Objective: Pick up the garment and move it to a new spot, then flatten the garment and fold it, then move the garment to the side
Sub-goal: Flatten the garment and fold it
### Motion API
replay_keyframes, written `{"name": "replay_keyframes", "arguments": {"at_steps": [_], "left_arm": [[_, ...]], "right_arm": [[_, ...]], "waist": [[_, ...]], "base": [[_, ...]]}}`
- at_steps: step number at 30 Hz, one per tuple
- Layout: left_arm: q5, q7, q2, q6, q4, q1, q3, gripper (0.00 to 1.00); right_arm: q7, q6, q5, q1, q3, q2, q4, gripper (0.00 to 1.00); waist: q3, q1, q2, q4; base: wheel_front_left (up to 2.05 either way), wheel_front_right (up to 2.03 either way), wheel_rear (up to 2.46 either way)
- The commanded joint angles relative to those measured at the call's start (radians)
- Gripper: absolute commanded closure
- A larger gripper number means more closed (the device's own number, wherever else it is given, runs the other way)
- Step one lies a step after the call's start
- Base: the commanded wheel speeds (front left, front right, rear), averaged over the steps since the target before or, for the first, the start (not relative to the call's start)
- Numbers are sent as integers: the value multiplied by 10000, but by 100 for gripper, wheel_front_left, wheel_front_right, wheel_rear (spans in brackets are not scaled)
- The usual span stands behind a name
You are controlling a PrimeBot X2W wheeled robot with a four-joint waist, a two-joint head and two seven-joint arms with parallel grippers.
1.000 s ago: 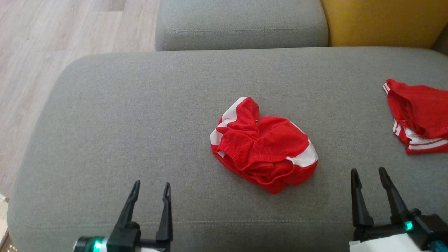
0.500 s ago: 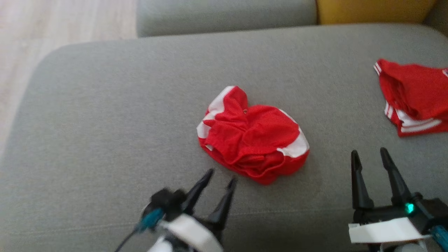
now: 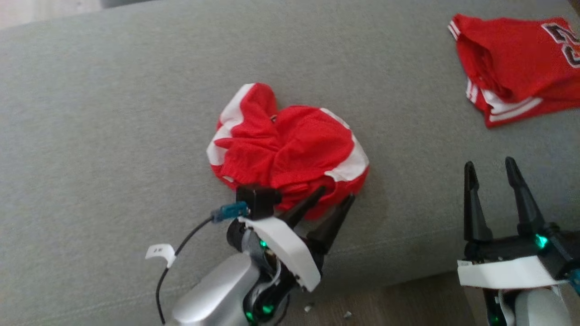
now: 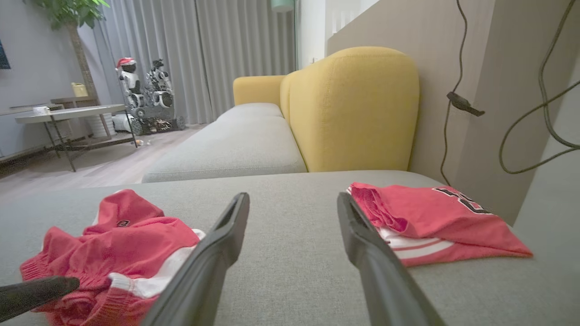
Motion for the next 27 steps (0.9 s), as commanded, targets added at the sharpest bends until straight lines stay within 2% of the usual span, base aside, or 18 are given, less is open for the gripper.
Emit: {"name": "replay_keyframes", "arguments": {"at_steps": [1,10,12,15,20,21,22,23,27], "left_arm": [[-141,-134,-69,125,-139,-595,184,0],[-925,-300,-69,547,909,-1399,-74,0],[-938,-657,-69,830,1218,-1680,64,0],[-884,-987,-69,1158,1492,-1961,286,0],[-989,-1140,-70,1364,1779,-2116,369,0],[-981,-1159,-70,1384,1831,-2123,337,7],[-1002,-1195,-70,1436,1851,-2123,346,45],[-997,-1227,-70,1473,1862,-2129,341,98],[-1011,-1331,-62,1403,1704,-2033,381,100]], "right_arm": [[-70,33,31,-364,255,-28,-367,0],[-70,33,219,-542,171,-28,-732,0],[-70,33,218,-598,200,-28,-773,0],[-70,33,240,-653,191,-28,-827,0],[-70,33,274,-613,165,-28,-914,0],[-70,33,283,-595,151,-28,-924,0],[-70,33,298,-586,131,-28,-947,0],[-70,33,315,-592,125,-28,-976,0],[-70,33,354,-606,186,-28,-1002,0]], "waist": [[260,0,0,-324],[496,0,0,-874],[585,0,0,-974],[677,0,0,-1014],[705,0,0,-986],[696,0,0,-965],[702,0,0,-928],[707,0,0,-893],[666,0,0,-634]], "base": [[0,0,0],[0,0,0],[0,0,0],[0,0,0],[0,0,0],[0,0,0],[0,0,0],[0,0,0],[0,0,0]]}}
